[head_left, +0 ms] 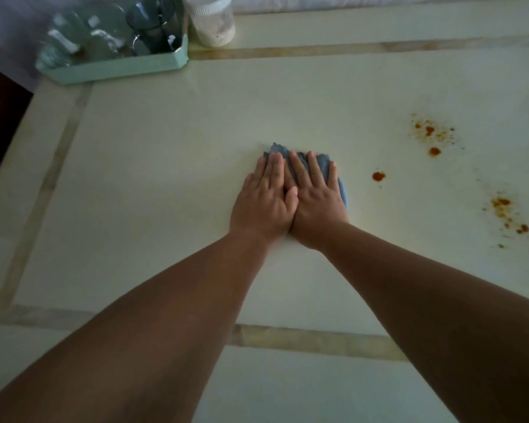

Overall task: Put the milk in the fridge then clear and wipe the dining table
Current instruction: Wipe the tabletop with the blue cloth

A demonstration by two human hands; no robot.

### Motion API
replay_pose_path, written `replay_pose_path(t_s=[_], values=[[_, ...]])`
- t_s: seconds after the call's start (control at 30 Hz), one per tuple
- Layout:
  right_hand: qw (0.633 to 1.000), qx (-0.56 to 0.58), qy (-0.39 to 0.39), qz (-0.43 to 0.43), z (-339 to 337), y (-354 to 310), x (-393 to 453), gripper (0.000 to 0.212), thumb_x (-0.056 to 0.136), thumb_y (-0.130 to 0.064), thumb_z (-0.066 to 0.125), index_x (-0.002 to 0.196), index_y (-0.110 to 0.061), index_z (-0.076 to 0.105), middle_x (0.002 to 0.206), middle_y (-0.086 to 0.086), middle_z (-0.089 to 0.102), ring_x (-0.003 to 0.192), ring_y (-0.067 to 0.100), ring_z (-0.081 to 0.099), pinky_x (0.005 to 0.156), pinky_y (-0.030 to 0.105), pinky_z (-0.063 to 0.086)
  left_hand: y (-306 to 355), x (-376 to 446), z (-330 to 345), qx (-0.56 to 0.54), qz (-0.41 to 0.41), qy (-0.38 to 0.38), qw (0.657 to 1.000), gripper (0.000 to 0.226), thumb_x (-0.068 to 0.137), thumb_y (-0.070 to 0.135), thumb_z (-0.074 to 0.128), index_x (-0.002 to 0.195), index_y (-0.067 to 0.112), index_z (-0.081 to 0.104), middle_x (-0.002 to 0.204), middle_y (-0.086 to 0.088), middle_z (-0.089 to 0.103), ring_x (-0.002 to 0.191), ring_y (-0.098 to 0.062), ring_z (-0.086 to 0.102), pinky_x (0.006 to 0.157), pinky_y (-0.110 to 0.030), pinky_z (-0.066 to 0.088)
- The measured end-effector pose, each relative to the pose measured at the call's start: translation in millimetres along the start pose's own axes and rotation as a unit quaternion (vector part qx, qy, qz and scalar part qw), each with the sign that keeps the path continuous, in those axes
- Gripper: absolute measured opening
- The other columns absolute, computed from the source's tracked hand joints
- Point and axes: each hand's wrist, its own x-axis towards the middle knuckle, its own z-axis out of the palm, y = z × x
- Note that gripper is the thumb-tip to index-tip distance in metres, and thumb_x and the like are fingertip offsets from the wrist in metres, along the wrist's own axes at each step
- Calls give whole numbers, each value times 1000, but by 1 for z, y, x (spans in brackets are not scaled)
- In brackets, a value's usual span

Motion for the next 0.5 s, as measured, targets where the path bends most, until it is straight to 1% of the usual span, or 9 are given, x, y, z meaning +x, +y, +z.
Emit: replay_pose_path(t_s=[0.07, 0.17, 0.37, 0.5], values=[[1000, -1, -5, 6, 3, -2, -21, 74, 99, -40, 27, 156, -18, -15, 165, 6, -11, 150, 32, -14, 120, 57, 1, 7, -20, 3, -5, 4, -8, 1000, 89, 80, 52, -4, 156, 8, 9, 164, -8, 12, 152, -20, 9, 121, -35, 12], [1000, 4, -3, 8, 8, -4, -51, 75, 98, -41, 29, 156, -18, -13, 165, 6, -9, 151, 31, -13, 120, 57, -1, 17, -48, 8, -8, 7, -1, 1000, 88, 81, 53, -3, 156, 8, 10, 164, -8, 11, 152, -20, 8, 120, -35, 10], [1000, 1, -8, 11, 13, -12, -101, 75, 98, -42, 30, 157, -19, -10, 166, 5, -7, 151, 32, -11, 120, 57, 0, 32, -99, 15, -25, 11, 0, 1000, 87, 82, 52, -1, 156, 8, 8, 164, -9, 11, 152, -20, 7, 121, -36, 8], [1000, 3, -14, 16, 17, -24, -132, 75, 97, -45, 29, 157, -18, -8, 166, 6, -7, 151, 32, -10, 120, 58, 0, 34, -132, 20, -27, 20, 2, 999, 83, 86, 51, 5, 156, 7, 12, 163, -10, 15, 151, -21, 11, 120, -38, 11]])
